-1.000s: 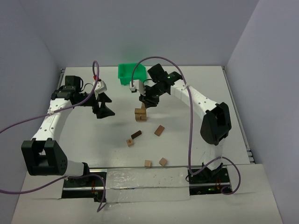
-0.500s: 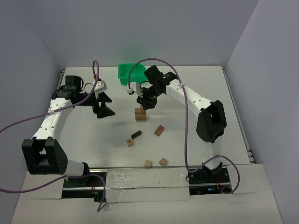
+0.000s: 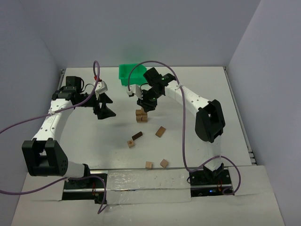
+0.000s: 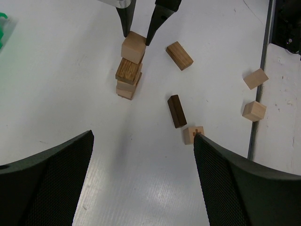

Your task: Build the wood block tower

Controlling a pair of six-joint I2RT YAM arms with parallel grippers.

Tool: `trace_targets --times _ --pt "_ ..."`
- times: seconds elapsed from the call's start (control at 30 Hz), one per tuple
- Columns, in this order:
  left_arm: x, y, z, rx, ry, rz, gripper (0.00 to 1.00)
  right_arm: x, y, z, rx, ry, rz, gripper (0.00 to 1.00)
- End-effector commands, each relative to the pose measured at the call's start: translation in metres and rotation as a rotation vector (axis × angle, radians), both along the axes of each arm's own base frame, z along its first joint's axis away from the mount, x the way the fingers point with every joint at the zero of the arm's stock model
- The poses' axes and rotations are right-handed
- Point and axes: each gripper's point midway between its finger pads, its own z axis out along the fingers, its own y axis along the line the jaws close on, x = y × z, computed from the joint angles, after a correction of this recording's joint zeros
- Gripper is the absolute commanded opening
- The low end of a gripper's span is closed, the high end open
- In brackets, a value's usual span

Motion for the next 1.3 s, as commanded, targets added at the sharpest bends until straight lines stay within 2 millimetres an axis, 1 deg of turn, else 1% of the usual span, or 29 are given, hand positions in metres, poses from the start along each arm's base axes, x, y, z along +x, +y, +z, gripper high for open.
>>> trace_targets --times 0.0,0.17,0.43,0.5,0.57,0.7,0.8,0.9,0.97,1.03,1.07,1.13,1.17,1.2,1.23,1.27 --pt "0.004 -0.003 0.013 -0.037 -0.054 -0.03 0.93 0.007 0.009 0.013 0.02 -0.031 -0.001 0.2" --pt "0.003 -0.003 0.013 -0.038 -0.054 -0.031 0.93 0.007 0.01 0.014 0.023 -0.037 0.002 0.24" --pt "0.002 -0.003 0.011 -0.031 -0.053 -0.04 0.96 0.005 0.012 0.017 0.024 -0.043 0.009 0.45" --pt "0.001 -0.003 0.01 -0.03 -0.053 -0.041 0.97 0.004 0.013 0.019 0.029 -0.044 0.009 0.52" --pt "0.002 -0.002 0.009 -0.024 -0.053 -0.031 0.99 0.003 0.014 0.022 0.033 -0.047 0.01 0.58" --pt "0.0 0.001 0.003 -0.004 -0.051 -0.009 0.99 0.002 0.014 0.032 0.047 -0.062 -0.001 0.69" --pt "-0.003 0.003 -0.003 0.014 -0.049 0.004 0.99 0.001 0.014 0.04 0.059 -0.07 -0.011 0.72" --pt "-0.011 0.005 -0.018 0.042 -0.018 0.014 0.99 0.0 0.013 0.057 0.083 -0.093 -0.028 0.74" --pt "-0.02 0.0 -0.036 0.099 0.008 0.011 0.99 0.001 0.009 0.072 0.109 -0.116 -0.053 0.74" --pt "-0.028 -0.005 -0.058 0.193 -0.006 0.042 0.99 0.0 0.001 0.088 0.143 -0.132 -0.09 0.75" --pt "-0.034 -0.006 -0.066 0.222 -0.023 0.061 0.99 -0.002 -0.005 0.095 0.156 -0.136 -0.109 0.75" --pt "-0.04 -0.011 -0.076 0.266 -0.053 0.075 0.99 -0.003 -0.017 0.102 0.176 -0.125 -0.153 0.75" --pt "-0.042 -0.016 -0.081 0.301 -0.071 0.079 0.99 0.001 -0.028 0.105 0.191 -0.121 -0.186 0.75" --pt "-0.049 -0.019 -0.09 0.335 -0.072 0.073 0.99 0.003 -0.042 0.114 0.218 -0.128 -0.225 0.76" --pt "-0.053 -0.021 -0.096 0.353 -0.068 0.068 0.99 0.001 -0.051 0.117 0.231 -0.123 -0.252 0.76" --pt "-0.055 -0.022 -0.1 0.366 -0.065 0.066 0.99 0.0 -0.059 0.113 0.233 -0.106 -0.276 0.76"
